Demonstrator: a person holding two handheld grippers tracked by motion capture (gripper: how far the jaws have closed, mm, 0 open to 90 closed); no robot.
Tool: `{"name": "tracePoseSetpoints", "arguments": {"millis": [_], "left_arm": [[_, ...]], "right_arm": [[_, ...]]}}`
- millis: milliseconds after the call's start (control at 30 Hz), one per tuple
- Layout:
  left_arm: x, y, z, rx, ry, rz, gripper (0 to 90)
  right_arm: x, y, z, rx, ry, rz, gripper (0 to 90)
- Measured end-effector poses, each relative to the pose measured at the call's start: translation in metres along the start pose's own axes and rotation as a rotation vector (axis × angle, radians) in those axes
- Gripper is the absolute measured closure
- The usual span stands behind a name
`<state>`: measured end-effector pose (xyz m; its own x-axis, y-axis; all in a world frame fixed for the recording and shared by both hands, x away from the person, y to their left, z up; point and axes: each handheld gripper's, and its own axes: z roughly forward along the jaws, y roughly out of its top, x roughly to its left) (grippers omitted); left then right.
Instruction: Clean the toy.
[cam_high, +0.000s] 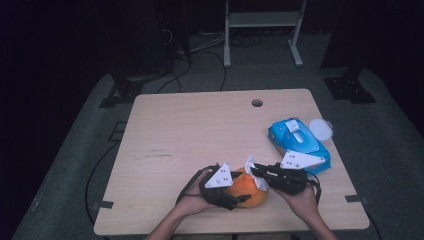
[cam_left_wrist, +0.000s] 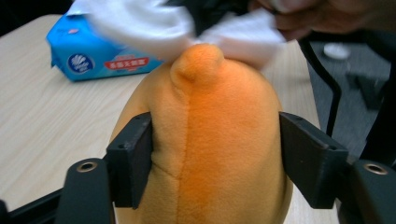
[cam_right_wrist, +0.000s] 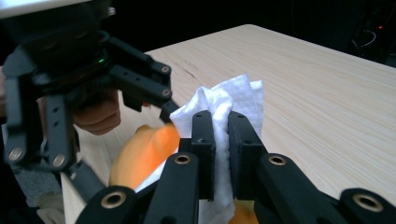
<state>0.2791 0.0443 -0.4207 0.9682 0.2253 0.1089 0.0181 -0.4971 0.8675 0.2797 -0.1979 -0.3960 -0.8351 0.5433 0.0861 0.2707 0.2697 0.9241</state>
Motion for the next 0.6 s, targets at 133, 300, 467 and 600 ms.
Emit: {"name": "tracePoseSetpoints", "arguments": {"millis": [133,300,467,600], "left_arm": [[0.007,-0.001,-0.003,-0.001,0.016,-0.065,36.2],[0.020,-0.006,-0.008,-0.018,0.043,-0.192,36.4],[0.030,-0.010,-0.008,-0.052,0.104,-0.322,32.2],[0.029,-0.010,-0.007,-0.059,0.083,-0.293,17.2]], "right_arm": [[-0.005,-0.003,-0.002,-0.003,-0.004,0.018,81.5],[-0.007,-0.006,-0.007,0.003,-0.014,0.019,81.5],[0.000,-0.004,-0.007,0.016,0.015,0.003,81.5],[0.002,-0.004,-0.001,0.037,-0.003,-0.022,81.4]]}}
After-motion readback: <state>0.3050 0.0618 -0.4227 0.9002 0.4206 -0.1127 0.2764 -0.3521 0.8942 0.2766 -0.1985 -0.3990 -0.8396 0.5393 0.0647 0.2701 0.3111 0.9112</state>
